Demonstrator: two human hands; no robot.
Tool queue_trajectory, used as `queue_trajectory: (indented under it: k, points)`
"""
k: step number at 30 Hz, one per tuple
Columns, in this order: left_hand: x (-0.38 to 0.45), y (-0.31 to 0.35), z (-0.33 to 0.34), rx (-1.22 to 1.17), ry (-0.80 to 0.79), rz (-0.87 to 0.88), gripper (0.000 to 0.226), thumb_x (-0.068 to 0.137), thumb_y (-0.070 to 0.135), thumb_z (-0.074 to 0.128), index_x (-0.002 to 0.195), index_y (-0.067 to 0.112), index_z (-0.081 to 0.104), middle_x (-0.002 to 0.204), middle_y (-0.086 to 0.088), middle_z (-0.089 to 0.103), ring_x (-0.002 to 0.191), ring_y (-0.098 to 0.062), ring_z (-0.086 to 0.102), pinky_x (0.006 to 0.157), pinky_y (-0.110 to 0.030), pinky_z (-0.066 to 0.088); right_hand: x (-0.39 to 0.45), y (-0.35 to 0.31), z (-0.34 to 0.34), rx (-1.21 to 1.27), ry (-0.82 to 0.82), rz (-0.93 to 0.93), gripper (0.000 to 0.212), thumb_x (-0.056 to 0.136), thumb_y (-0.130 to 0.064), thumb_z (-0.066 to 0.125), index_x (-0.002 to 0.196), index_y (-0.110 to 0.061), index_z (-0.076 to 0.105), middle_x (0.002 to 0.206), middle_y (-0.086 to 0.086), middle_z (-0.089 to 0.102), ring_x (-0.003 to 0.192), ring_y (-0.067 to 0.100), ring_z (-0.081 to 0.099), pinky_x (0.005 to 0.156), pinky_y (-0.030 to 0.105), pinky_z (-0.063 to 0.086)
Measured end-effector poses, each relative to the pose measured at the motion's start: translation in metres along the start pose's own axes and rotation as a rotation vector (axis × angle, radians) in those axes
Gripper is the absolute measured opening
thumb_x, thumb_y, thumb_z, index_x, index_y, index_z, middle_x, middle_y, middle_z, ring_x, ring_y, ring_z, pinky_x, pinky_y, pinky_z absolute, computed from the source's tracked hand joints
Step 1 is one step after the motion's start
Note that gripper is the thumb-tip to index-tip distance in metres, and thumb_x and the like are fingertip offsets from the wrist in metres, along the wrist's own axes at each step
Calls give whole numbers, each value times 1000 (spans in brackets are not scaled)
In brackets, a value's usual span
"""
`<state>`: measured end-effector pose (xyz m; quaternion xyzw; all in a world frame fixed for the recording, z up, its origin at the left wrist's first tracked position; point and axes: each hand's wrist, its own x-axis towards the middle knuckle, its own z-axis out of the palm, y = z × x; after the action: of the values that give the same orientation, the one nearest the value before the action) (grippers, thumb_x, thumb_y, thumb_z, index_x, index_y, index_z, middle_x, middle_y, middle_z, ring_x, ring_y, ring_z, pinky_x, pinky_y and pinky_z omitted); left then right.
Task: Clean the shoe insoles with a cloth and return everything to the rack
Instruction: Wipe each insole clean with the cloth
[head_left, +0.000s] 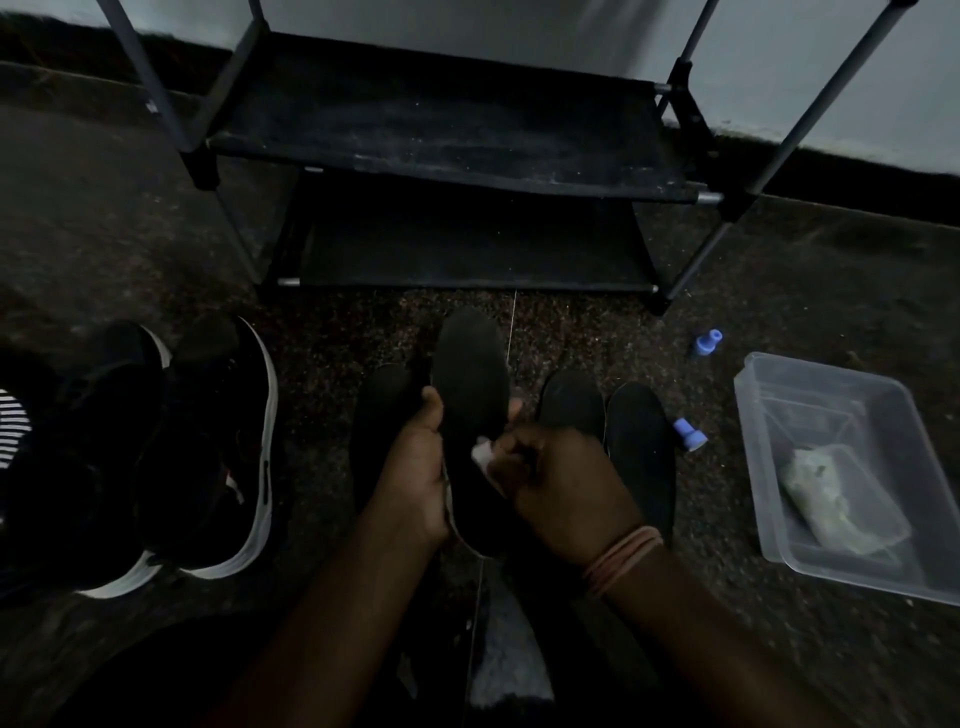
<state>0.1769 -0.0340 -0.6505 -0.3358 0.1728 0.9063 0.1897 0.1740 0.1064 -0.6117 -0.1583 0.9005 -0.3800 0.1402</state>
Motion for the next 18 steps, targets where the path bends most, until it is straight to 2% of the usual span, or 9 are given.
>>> queue_trajectory:
  k: [2, 4, 7, 10, 13, 16, 18]
  points:
    - [-4, -7, 8, 58, -3, 8, 74, 97, 65, 39, 123, 1, 66, 122, -21, 69, 99, -33, 72, 87, -49, 50, 3, 11, 5, -64, 84, 5, 30, 86, -52, 61, 91, -24, 72, 91, -4, 76, 84, 12, 72, 75, 39, 57]
    - [-7, -12, 11, 127, -14, 46, 63, 101, 57, 35, 122, 6, 67, 122, -18, 71, 98, -27, 73, 88, -43, 50, 5, 20, 9, -166, 94, 13, 39, 88, -61, 50, 96, -27, 69, 94, -6, 75, 86, 13, 71, 74, 36, 56]
    - [-10, -15, 13, 244, -24, -27, 61, 101, 56, 37, 130, 10, 65, 128, -17, 68, 111, -28, 69, 95, -42, 49, 8, 29, 10, -300, 190, -70, 28, 97, -48, 49, 89, -26, 64, 86, 0, 70, 79, 21, 68, 66, 38, 52]
    - [-12, -20, 14, 350, -45, -130, 57, 98, 56, 46, 127, 13, 68, 126, -16, 69, 115, -31, 67, 102, -46, 49, 11, 35, -4, -283, 297, -41, 17, 97, -36, 50, 98, -29, 66, 97, 2, 67, 85, 23, 64, 73, 42, 53]
    - [-17, -24, 18, 444, -51, -140, 53, 98, 53, 48, 119, 9, 71, 117, -18, 72, 101, -30, 71, 90, -42, 55, 17, 48, -27, -291, 452, 28, 18, 98, -36, 49, 98, -28, 66, 96, -1, 66, 91, 20, 61, 83, 43, 50]
    - [-19, -17, 19, 516, -41, -162, 62, 96, 56, 45, 124, 4, 65, 120, -26, 69, 106, -34, 68, 86, -39, 58, 21, 52, -48, -105, 570, 175, 17, 95, -20, 57, 105, -18, 71, 100, 3, 71, 94, 19, 66, 86, 36, 52]
    - [-16, -12, 18, 464, 9, -154, 63, 100, 54, 42, 125, 0, 63, 116, -29, 69, 99, -35, 71, 84, -41, 59, 20, 53, -55, -19, 609, 256, 17, 92, -15, 60, 104, -15, 72, 100, 5, 73, 94, 18, 67, 84, 30, 51]
